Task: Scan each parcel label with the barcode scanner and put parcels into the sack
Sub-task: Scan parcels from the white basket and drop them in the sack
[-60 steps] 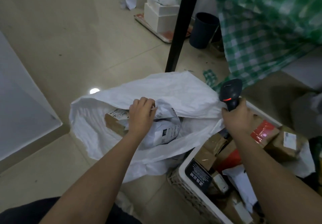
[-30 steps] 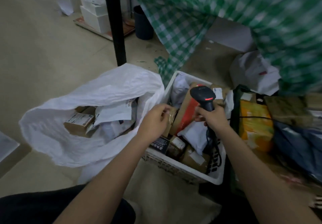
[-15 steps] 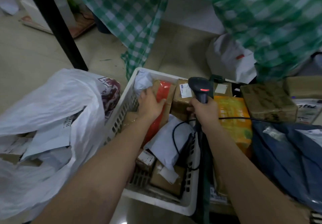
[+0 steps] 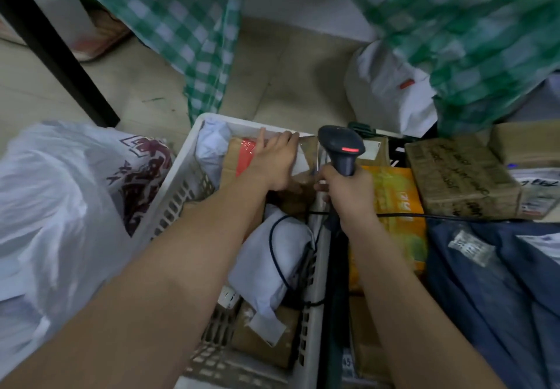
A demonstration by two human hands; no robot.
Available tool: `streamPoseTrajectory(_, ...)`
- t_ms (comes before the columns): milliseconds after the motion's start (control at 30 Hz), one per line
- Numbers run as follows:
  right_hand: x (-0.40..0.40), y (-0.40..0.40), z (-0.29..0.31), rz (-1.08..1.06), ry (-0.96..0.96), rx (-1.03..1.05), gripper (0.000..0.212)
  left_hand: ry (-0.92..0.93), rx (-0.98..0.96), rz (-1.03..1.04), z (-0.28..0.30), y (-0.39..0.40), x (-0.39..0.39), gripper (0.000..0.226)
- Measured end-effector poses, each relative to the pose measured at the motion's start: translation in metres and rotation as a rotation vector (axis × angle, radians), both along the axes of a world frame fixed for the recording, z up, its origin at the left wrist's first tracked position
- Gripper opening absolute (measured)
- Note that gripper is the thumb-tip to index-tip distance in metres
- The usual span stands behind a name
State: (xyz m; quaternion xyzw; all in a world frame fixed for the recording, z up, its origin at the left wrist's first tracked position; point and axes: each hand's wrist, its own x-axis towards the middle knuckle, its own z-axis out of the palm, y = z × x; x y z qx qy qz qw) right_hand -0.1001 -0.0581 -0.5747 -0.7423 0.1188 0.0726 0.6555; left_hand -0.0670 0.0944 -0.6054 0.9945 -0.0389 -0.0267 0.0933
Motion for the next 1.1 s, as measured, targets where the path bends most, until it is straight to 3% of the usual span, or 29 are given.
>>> streamPoseTrajectory(167, -0.017, -0.008, 0.014, -0.115, -0.053, 0.060, 0.011, -0.237, -0.372, 0.142, 0.032, 0.016, -0.054, 0.111)
streamPoseTrajectory(300, -0.048, -0.004, 0.030, -0.156, -0.081, 0.050, 0.011, -0.287, -0.647, 0.247, 0.066, 0.035, -0.129, 0.110)
streamPoseTrajectory(533, -0.128, 0.022, 0.077, -0.031, -0.015, 0.126, 0.029, -0.242, -0.890, 0.313, 0.115, 0.063, -0.262, 0.116)
streamPoseTrajectory(700, -0.192, 0.042, 0.104, 0.079, -0.074, 0.139, 0.014, -0.080, -0.985, 0.361, 0.137, 0.077, -0.339, 0.128)
streamPoseTrajectory(833, -0.232, 0.051, 0.109, 0.084, -0.139, 0.107, 0.016, 0.175, -1.361, 0.533, 0.156, 0.083, -0.380, 0.084)
streamPoseTrajectory(900, -0.246, 0.054, 0.114, 0.110, -0.166, 0.080, 0.017, 0.166, -1.389, 0.594, 0.159, 0.085, -0.391, 0.060)
streamPoseTrajectory(1100, -0.260, 0.062, 0.125, 0.354, -0.205, -0.113, 0.025, 0.001, -1.504, 0.753, 0.153, 0.101, -0.406, 0.057)
